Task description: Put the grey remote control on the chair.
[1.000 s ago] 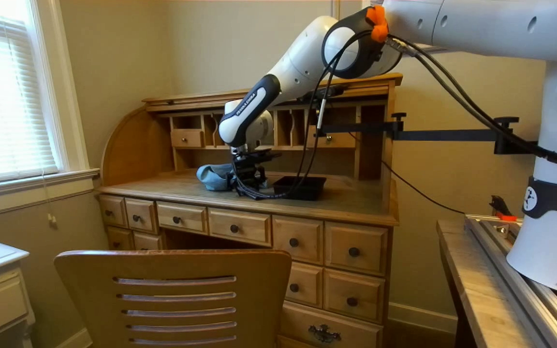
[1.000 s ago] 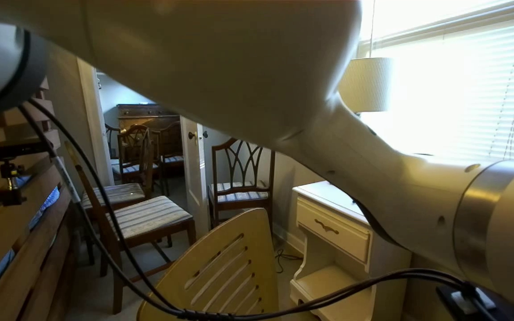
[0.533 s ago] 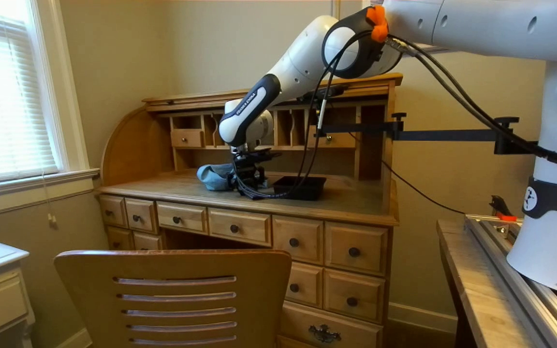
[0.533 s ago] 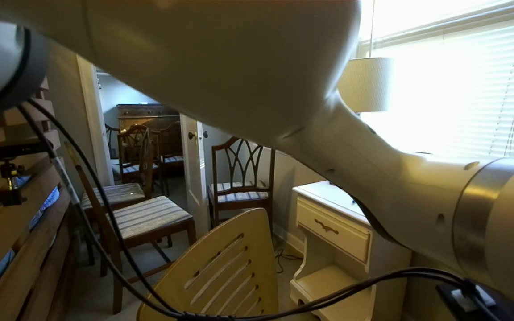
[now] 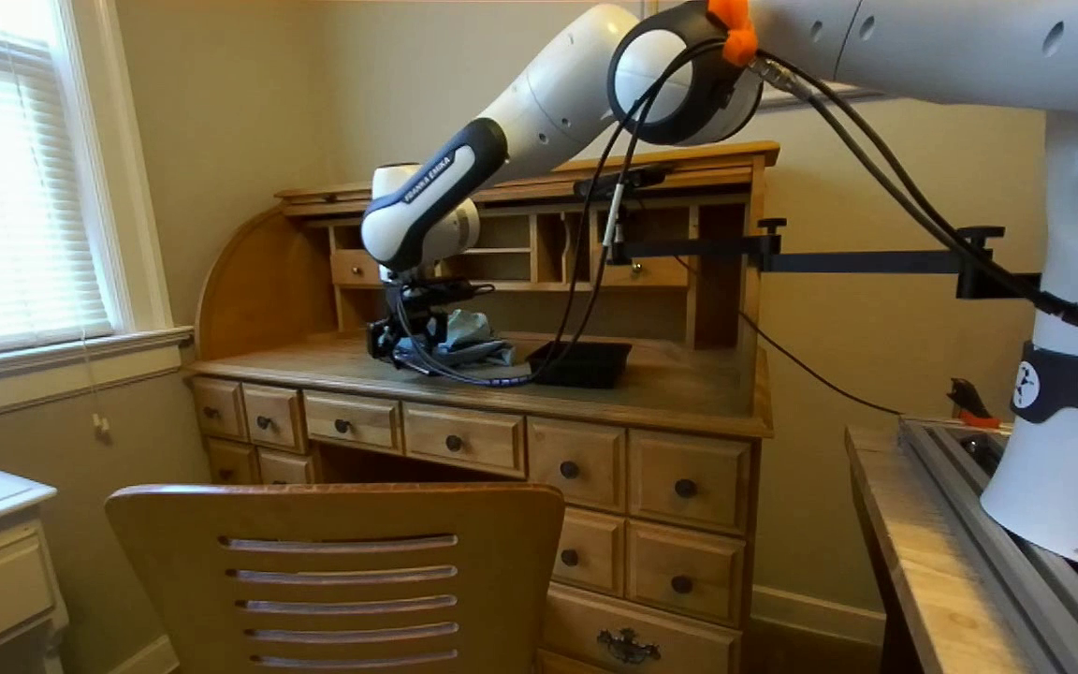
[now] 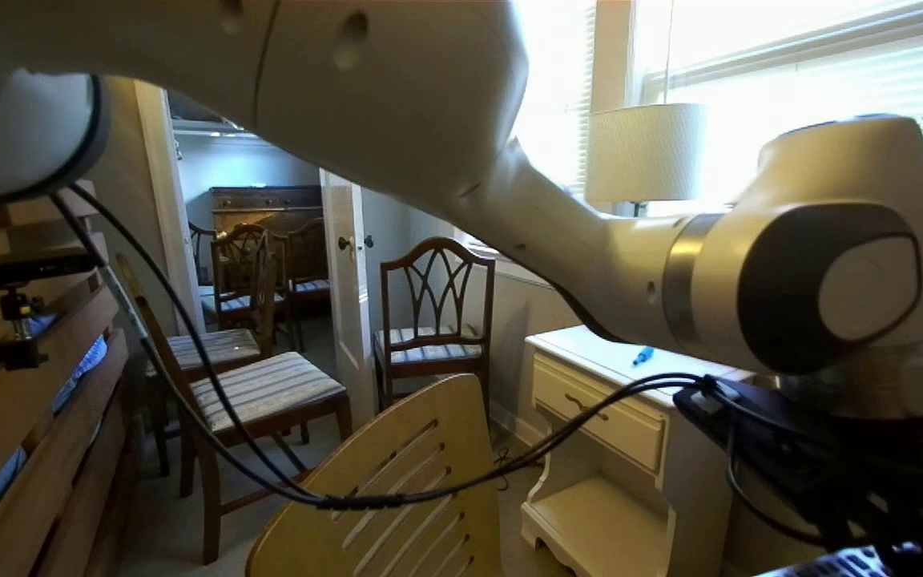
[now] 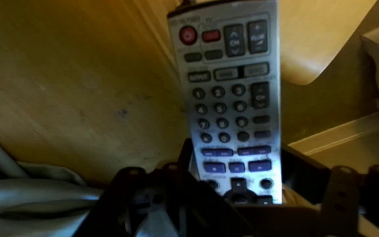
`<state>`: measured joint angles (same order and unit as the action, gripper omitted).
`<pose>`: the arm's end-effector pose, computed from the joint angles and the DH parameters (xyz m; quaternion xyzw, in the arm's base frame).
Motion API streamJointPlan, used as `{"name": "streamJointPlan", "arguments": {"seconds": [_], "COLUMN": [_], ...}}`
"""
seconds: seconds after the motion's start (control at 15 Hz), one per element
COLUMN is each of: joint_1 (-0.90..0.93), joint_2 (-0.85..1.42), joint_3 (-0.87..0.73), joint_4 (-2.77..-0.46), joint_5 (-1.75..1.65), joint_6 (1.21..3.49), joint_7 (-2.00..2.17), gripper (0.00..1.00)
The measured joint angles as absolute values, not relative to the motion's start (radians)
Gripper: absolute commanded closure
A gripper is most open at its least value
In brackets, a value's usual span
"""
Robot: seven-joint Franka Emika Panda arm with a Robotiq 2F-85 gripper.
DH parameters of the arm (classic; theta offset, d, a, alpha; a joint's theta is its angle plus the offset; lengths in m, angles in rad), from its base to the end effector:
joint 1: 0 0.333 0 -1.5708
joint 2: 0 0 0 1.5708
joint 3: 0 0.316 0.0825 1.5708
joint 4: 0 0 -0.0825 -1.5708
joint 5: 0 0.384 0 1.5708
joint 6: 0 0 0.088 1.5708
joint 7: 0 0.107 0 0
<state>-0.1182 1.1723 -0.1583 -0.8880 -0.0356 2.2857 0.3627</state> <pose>0.7943 -0.1664 0.1925 0.9582 -0.2476 0.1211 0.0763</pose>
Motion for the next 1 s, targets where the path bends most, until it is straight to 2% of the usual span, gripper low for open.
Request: {"name": "streamJointPlan", "arguments": {"seconds": [0.6, 0.67, 1.0], "joint_1": [-0.077, -0.077, -0.081], "joint_2": [1.175, 1.175, 1.174], "joint_3": [-0.052, -0.031, 0.01], "joint_4": [-0.839, -0.835, -0.83], "joint_5": [-0.033, -0.03, -0.026], "joint_6": [2.287, 2.287, 2.287], "joint_7": [0.079, 0.035, -0.054], "gripper": [0.64, 0.39, 0.39]}}
